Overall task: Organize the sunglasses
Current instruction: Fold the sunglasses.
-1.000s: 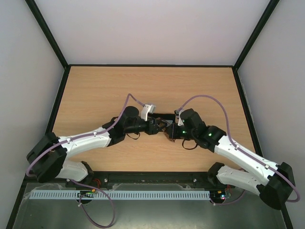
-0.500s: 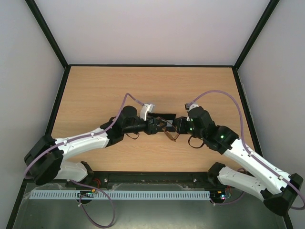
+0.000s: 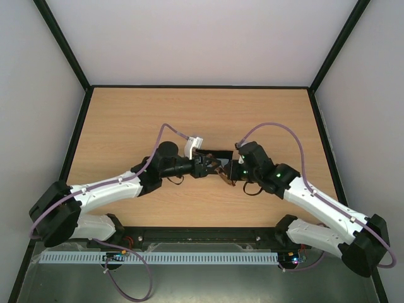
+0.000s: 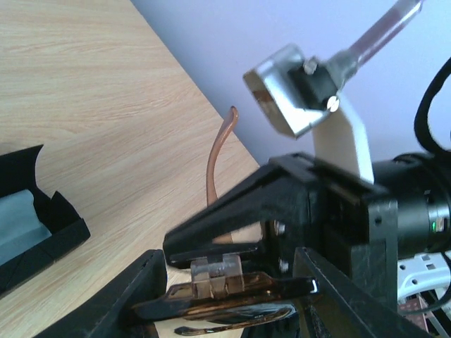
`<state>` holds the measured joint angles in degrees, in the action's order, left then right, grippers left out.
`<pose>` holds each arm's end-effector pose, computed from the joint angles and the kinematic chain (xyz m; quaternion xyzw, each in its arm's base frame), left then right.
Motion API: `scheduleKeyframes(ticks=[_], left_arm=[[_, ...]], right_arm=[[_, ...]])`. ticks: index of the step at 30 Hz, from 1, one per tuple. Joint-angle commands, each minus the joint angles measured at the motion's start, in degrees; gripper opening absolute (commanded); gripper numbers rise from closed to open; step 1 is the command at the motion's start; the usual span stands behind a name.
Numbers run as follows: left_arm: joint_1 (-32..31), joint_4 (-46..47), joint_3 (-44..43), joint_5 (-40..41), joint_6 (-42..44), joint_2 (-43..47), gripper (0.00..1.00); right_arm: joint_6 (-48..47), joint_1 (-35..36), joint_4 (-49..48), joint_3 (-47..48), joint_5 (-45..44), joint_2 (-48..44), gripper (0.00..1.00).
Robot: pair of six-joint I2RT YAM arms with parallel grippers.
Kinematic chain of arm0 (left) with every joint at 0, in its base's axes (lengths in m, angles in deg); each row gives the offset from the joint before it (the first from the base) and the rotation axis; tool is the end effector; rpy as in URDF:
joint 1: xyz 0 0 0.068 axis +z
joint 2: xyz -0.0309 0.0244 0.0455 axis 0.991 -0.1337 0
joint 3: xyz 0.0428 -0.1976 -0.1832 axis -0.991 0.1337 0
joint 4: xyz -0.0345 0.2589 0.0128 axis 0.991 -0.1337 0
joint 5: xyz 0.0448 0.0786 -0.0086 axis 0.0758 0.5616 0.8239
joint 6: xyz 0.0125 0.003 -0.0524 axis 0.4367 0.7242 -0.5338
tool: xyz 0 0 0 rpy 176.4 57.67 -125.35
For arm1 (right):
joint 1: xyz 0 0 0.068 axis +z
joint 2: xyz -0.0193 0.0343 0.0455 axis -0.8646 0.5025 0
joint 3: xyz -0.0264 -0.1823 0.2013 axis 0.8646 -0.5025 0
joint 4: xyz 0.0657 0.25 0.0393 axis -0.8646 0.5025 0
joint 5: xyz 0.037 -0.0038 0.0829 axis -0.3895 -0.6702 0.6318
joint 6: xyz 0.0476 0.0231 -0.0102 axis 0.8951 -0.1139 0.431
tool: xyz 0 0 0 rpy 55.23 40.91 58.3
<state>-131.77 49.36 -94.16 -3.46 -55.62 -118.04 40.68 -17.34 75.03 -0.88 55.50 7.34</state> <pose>0.1770 -0.2285 0.2603 0.1888 0.7325 -0.5568 0.3432 0.1631 0.1490 0.2796 -0.0268 0.8760 0.3088 0.3695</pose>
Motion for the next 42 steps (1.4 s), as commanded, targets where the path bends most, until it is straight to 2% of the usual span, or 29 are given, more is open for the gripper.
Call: scheduleKeyframes(ticks=[1,5,8,15,19,24,33,42], left_arm=[[0.28,5.51,0.01,2.18,-1.09,-1.57,0.42],[0.27,8.39,-0.07,1.65,-2.01,-3.63,0.42],[0.31,8.56,-0.52,0.21,-1.78,-4.84,0.42],[0.60,2.06,0.17,-1.38,1.46,-0.95,0.42],[2.23,-0.53,1.94,-2.07,1.81,2.83,0.42],[4.87,-3.16,3.23,-2.16,2.52,6.92,0.43],[6.56,-4.73,2.73,-4.38,3.06,8.48,0.43],[6.67,-5.30,3.62,-9.01,3.11,10.78,0.43]], right_arm=[[0.63,2.19,-3.01,-1.82,4.10,-0.43,0.07],[0.85,3.24,-3.74,-2.37,4.96,0.00,0.07],[0.98,3.20,-2.05,-1.85,1.76,-0.96,0.07],[-0.88,3.12,12.30,6.26,-11.04,-9.39,0.15],[-0.22,3.09,16.85,6.27,-10.77,-14.81,0.23],[2.25,3.12,16.91,1.85,-6.53,-19.87,0.24],[4.76,3.04,12.23,-3.72,-7.89,-14.83,0.24],[2.89,1.94,8.11,-1.84,-11.57,-6.27,0.25]])
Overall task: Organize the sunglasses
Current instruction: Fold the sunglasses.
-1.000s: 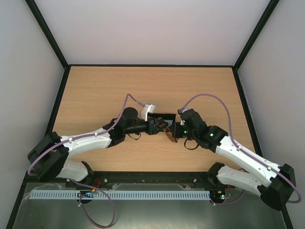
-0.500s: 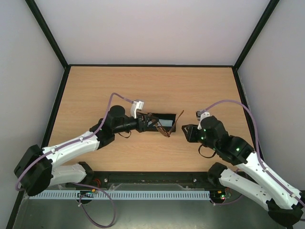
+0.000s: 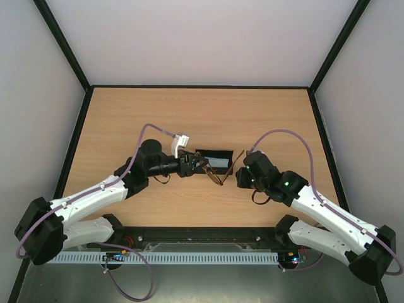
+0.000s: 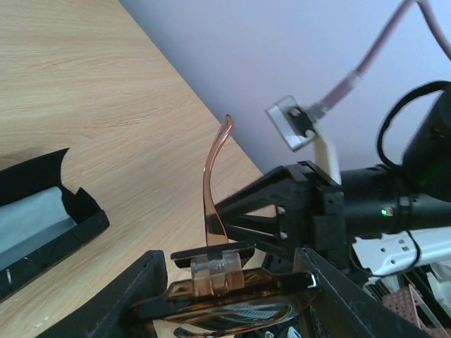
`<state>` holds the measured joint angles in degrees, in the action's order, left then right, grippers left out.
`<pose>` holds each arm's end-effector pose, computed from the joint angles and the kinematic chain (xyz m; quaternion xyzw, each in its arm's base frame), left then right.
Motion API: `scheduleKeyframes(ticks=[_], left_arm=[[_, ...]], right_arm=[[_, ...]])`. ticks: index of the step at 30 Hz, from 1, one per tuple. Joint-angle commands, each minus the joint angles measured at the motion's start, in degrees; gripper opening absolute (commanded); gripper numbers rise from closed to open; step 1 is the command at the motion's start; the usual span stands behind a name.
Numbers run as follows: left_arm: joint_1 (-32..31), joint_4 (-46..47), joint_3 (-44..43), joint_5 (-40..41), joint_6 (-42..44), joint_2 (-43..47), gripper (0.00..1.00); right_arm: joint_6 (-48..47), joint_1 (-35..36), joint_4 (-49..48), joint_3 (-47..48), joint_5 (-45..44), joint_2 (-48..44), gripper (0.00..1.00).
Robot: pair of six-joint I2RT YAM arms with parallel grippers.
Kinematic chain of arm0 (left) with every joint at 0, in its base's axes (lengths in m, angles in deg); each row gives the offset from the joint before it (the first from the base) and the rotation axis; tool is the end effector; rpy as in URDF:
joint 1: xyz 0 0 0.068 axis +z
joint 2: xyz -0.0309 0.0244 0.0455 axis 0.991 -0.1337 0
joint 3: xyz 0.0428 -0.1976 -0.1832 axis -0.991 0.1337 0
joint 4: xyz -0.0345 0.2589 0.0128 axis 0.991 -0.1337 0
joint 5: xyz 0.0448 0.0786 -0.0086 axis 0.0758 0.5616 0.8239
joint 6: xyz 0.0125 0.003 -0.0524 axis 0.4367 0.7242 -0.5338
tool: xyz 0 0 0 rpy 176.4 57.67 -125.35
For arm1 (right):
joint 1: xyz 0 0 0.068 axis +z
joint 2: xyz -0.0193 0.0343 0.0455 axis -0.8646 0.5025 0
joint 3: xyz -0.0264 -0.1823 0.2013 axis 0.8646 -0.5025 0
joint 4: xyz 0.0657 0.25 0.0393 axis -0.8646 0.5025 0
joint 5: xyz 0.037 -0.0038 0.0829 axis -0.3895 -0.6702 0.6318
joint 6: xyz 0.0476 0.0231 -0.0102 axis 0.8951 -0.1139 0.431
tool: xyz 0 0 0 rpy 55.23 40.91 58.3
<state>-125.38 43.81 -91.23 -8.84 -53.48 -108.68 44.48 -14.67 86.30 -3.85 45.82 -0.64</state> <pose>0.1752 -0.1871 0.2739 0.1920 0.7249 -0.5544 0.3609 0.1334 0.1252 0.2701 0.0175 0.8984 0.2393 0.3678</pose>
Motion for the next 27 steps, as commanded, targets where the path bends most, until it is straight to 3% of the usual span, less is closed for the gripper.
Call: scheduleKeyframes(ticks=[1,12,27], left_arm=[[0.27,0.51,0.82,-4.57,0.87,1.27,0.43],[0.27,6.57,2.23,-11.29,-0.30,-4.91,0.43],[0.27,15.16,0.26,-13.83,-3.51,-13.03,0.43]], right_arm=[[-1.13,-0.90,-3.91,1.27,-1.66,2.33,0.25],[-2.20,-1.05,-8.56,5.12,3.89,6.36,0.20],[-0.31,3.76,-16.11,0.90,10.73,9.06,0.15]])
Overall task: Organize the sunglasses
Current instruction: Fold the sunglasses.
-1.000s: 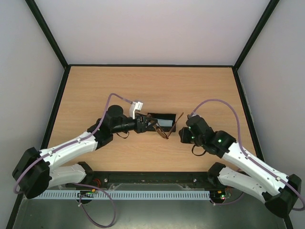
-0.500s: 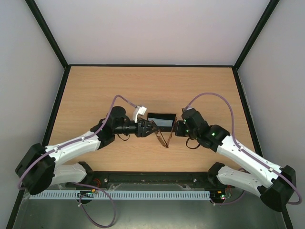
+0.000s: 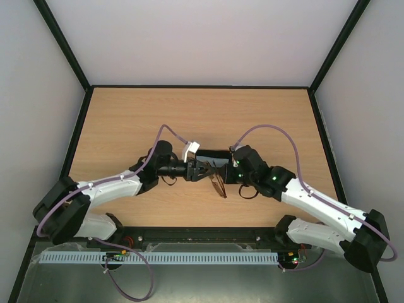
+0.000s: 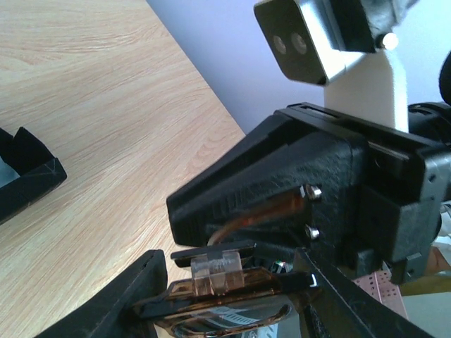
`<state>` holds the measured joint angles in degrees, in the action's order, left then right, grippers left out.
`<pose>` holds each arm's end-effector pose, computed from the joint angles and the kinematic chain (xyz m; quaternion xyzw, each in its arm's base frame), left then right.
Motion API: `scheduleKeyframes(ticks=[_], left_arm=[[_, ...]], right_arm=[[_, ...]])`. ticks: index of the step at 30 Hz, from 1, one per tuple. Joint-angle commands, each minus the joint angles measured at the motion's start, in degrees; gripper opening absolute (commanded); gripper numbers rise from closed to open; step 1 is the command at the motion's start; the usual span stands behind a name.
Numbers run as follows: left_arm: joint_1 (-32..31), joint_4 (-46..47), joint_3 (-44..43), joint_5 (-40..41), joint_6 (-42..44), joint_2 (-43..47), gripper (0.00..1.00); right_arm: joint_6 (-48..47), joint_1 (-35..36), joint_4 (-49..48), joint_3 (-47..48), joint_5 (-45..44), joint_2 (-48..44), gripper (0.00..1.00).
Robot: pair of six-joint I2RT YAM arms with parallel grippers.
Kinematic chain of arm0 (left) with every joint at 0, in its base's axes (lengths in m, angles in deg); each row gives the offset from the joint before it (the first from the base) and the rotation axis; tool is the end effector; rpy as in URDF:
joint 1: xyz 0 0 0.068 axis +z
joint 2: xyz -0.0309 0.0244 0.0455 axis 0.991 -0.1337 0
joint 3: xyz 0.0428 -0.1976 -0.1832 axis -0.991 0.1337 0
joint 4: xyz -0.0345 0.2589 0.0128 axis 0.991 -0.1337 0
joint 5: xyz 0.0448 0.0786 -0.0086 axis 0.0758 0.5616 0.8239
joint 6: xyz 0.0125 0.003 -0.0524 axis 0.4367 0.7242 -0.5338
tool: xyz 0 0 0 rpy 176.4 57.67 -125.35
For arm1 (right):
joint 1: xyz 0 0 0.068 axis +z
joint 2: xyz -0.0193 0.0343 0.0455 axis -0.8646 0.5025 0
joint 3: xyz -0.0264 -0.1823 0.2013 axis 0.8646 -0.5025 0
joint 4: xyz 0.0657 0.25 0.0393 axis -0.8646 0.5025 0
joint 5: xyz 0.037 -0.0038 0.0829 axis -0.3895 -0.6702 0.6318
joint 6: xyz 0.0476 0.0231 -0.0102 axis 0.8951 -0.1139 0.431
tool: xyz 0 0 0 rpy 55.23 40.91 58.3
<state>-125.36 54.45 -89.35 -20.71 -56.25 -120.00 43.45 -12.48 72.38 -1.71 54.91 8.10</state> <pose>0.1882 -0.2074 0.2334 0.2330 0.7187 -0.5980 0.2673 0.1529 0.1649 0.2762 -0.0400 0.8710 0.3352 0.3570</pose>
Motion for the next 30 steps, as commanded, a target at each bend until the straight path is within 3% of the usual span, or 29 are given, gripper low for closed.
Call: scheduleKeyframes(ticks=[1,16,18,24,30], left_arm=[[0.24,5.02,-1.72,-2.21,-0.90,-2.17,0.43],[0.31,11.59,-1.55,-5.99,-3.54,-5.89,0.42],[0.43,12.26,-1.28,-7.10,-3.80,-5.44,0.42],[0.77,14.14,2.09,-11.00,-5.31,-0.56,0.42],[0.70,23.95,7.52,-15.89,-13.62,4.13,0.43]], right_arm=[[0.82,1.98,-2.33,-1.33,1.65,0.32,0.15],[0.48,3.54,-4.49,-2.93,6.91,0.34,0.14],[0.63,3.60,-2.54,-2.54,3.31,-0.67,0.15],[-0.74,0.27,7.62,1.07,-4.99,-9.62,0.23],[-2.04,-2.09,8.19,1.98,4.09,-19.54,0.31]])
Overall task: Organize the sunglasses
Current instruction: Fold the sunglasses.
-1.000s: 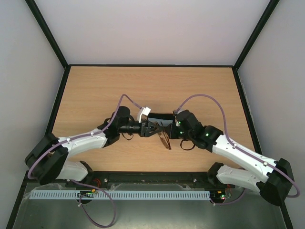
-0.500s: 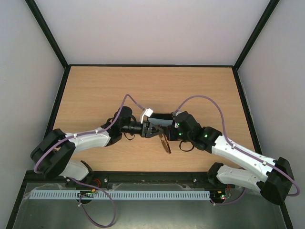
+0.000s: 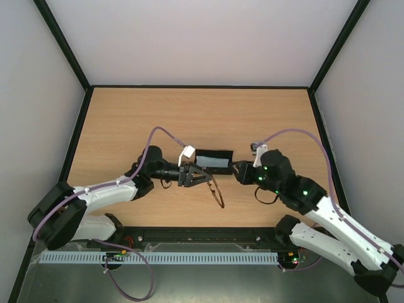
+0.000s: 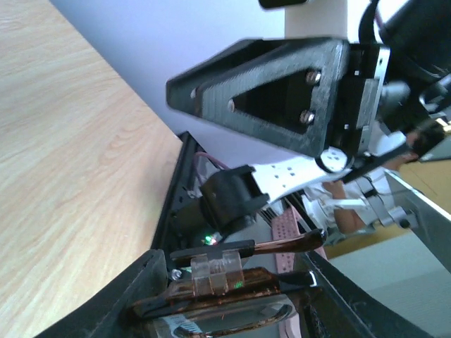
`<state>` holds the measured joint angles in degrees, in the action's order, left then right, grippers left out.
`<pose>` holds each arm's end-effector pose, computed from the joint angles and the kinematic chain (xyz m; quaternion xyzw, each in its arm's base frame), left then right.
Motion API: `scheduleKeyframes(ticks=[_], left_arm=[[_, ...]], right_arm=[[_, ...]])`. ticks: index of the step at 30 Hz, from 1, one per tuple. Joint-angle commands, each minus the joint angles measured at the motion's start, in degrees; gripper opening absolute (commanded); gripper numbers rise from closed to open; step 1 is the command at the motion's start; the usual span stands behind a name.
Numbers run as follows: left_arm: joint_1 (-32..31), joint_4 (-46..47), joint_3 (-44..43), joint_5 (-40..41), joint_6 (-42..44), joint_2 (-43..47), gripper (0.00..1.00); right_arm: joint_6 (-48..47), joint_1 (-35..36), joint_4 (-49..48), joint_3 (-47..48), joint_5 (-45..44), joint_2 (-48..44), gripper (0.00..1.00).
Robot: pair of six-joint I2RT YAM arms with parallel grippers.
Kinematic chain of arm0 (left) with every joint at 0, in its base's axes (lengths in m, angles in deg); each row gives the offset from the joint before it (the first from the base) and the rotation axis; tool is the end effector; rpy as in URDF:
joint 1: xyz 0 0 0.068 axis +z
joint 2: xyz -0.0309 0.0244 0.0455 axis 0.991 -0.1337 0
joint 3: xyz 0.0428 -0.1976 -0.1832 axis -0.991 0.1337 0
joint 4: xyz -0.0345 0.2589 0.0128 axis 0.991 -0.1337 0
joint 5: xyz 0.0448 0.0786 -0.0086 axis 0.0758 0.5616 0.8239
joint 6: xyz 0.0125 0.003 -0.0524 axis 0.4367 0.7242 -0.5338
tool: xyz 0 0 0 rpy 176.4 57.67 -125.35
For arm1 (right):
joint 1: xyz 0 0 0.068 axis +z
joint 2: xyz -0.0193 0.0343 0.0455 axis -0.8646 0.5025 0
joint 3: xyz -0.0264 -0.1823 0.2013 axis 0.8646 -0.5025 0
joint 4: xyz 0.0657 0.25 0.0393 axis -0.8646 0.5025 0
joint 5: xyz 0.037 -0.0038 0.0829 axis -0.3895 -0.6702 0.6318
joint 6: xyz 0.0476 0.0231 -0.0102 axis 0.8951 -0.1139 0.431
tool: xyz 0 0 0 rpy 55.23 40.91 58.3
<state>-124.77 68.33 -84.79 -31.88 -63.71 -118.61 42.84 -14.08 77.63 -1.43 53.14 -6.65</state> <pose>0.1751 -0.1980 0.2384 0.2736 0.6521 -0.6693 0.2279 0.1222 0.1229 0.3152 -0.0210 0.8266 0.3689 0.4245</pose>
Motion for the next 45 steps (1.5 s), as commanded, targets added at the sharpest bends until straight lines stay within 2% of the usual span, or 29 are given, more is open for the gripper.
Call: scheduleKeyframes(ticks=[1,5,10,11,12,16,23,27,34,39,45], left_arm=[[0.10,13.59,4.18,-5.53,-8.58,3.04,0.43],[-0.20,29.74,8.75,-7.89,-19.16,2.88,0.43],[-1.27,55.46,11.31,-10.17,-34.87,-2.71,0.43],[-1.38,61.48,11.36,-10.59,-38.62,-4.78,0.44],[-1.58,63.74,11.04,-11.20,-40.42,-6.44,0.43],[-2.84,64.06,10.67,-10.99,-39.62,-9.16,0.43],[-3.08,64.06,9.88,-11.30,-39.82,-8.82,0.43],[-3.24,64.06,9.88,-11.34,-39.67,-8.32,0.44],[-4.11,64.06,9.98,-11.27,-38.48,-6.27,0.44],[-4.90,64.06,9.89,-11.24,-37.66,-6.60,0.44],[-5.11,64.06,9.88,-11.22,-37.19,-6.63,0.44]], right_arm=[[-1.57,-0.47,2.16,1.53,9.22,-5.96,0.33],[-1.58,-0.49,-3.22,-0.76,24.10,-9.93,0.42],[0.60,-0.48,-10.84,-5.05,40.64,-9.81,0.43],[0.81,-0.43,-11.05,-5.39,41.99,-9.46,0.43],[0.93,-0.49,-11.22,-5.78,42.73,-9.25,0.43],[1.08,-0.35,-12.38,-7.39,45.77,-8.20,0.42],[-2.25,-0.40,-7.69,-8.71,43.36,-4.82,0.43],[-1.86,-0.40,-8.94,-10.91,44.18,-4.66,0.46],[3.21,-0.41,-18.23,-15.73,49.12,-4.86,0.51],[8.26,-0.40,-27.28,-18.26,53.08,-4.88,0.51],[11.66,-0.32,-33.08,-20.14,54.63,-4.71,0.50]])
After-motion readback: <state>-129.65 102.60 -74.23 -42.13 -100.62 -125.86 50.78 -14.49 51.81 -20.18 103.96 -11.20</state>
